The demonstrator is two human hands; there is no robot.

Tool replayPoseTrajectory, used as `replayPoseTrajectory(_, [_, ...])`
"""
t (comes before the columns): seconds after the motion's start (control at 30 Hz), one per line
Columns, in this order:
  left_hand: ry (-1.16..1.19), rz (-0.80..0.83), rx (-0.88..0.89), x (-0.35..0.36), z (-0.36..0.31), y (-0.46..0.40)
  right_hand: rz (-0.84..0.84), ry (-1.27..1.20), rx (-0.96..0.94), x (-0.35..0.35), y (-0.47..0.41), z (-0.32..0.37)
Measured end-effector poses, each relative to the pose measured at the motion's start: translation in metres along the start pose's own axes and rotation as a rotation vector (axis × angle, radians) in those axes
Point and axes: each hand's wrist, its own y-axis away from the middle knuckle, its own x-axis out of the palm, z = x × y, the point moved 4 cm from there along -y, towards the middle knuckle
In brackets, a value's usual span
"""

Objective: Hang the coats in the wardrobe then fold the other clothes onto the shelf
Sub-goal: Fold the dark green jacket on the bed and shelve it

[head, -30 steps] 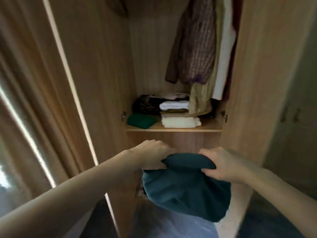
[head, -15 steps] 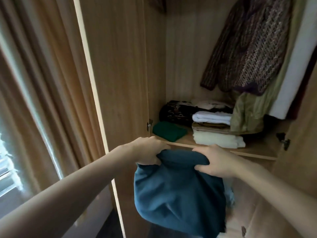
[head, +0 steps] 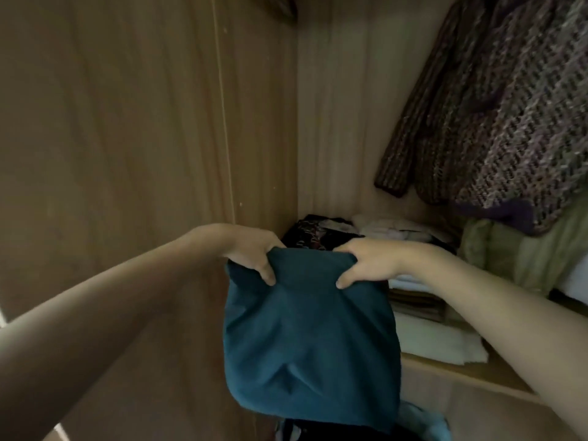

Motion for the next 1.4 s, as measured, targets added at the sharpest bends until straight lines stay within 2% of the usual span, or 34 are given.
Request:
replayPoseTrajectory(0.17, [-0.029, 0.013, -0.117, -0.046, 0.033, -0.050, 0.015, -0.004, -0.015, -0.029, -0.068, -0.026])
replayPoseTrajectory(0.3, [-0.099, -0.050, -0.107, -0.077, 0.048, -0.084, -0.020, 0.016, -0.051, -0.054, -0.112, -0.042])
replayPoseTrajectory(0.37, [-0.261, -0.162, -0.097, -0.102, 0.053, -0.101, -0.140, 0.071, -0.088, -0.077, -0.135, -0.046])
replayPoseTrajectory(0.5, [-0.679, -0.538, -0.106, -0.140, 0.048, -0.127, -0.520, 0.267, -0.237, -0.126, -0.176, -0.056])
replayPoseTrajectory(0.6, [-0.869, -0.834, -0.089, -0.115, 0.048, -0.142, -0.730, 0.403, -0.301, -0.126, -0.199, -0.074])
replayPoseTrajectory(0.67, [-0.919, -0.899, -0.118, -0.067, 0.062, -0.163, -0.733, 0.440, -0.321, -0.095, -0.215, -0.100])
replayPoseTrajectory(0.73, [-0.719, -0.824, -0.125, -0.007, 0.080, -0.192, -0.572, 0.519, -0.278, -0.045, -0.227, -0.130])
replayPoseTrajectory(0.83, [-0.433, -0.495, -0.223, 0.091, 0.098, -0.233, -0.066, 0.726, -0.082, 0.028, -0.235, -0.162])
replayPoseTrajectory(0.87, [-0.424, -0.390, -0.237, 0.122, 0.101, -0.248, 0.100, 0.765, 0.003, 0.044, -0.235, -0.168])
replayPoseTrajectory(0.9, [-0.416, -0.366, -0.217, 0.143, 0.100, -0.257, 0.218, 0.789, 0.073, 0.054, -0.236, -0.170])
replayPoseTrajectory(0.93, [-0.388, -0.335, -0.195, 0.155, 0.097, -0.264, 0.279, 0.794, 0.125, 0.057, -0.238, -0.169])
replayPoseTrajectory(0.97, [-0.323, -0.259, -0.203, 0.165, 0.095, -0.268, 0.290, 0.779, 0.159, 0.057, -0.242, -0.166])
replayPoseTrajectory(1.03, [-0.357, -0.412, -0.153, 0.182, 0.098, -0.280, 0.179, 0.711, 0.189, 0.050, -0.250, -0.156])
replayPoseTrajectory(1.1, [-0.429, -0.550, -0.143, 0.180, 0.091, -0.278, -0.062, 0.608, 0.187, 0.047, -0.260, -0.145])
replayPoseTrajectory(1.2, [-0.354, -0.505, -0.170, 0.170, 0.087, -0.276, -0.371, 0.479, 0.220, 0.060, -0.273, -0.129])
replayPoseTrajectory(1.27, [-0.301, -0.453, -0.172, 0.174, 0.087, -0.277, -0.415, 0.396, 0.308, 0.076, -0.288, -0.132])
replayPoseTrajectory(1.33, [-0.265, -0.421, -0.154, 0.185, 0.087, -0.280, -0.368, 0.336, 0.423, 0.089, -0.305, -0.150])
replayPoseTrajectory(1.4, [-0.241, -0.317, -0.158, 0.200, 0.091, -0.283, -0.348, 0.267, 0.472, 0.101, -0.320, -0.171])
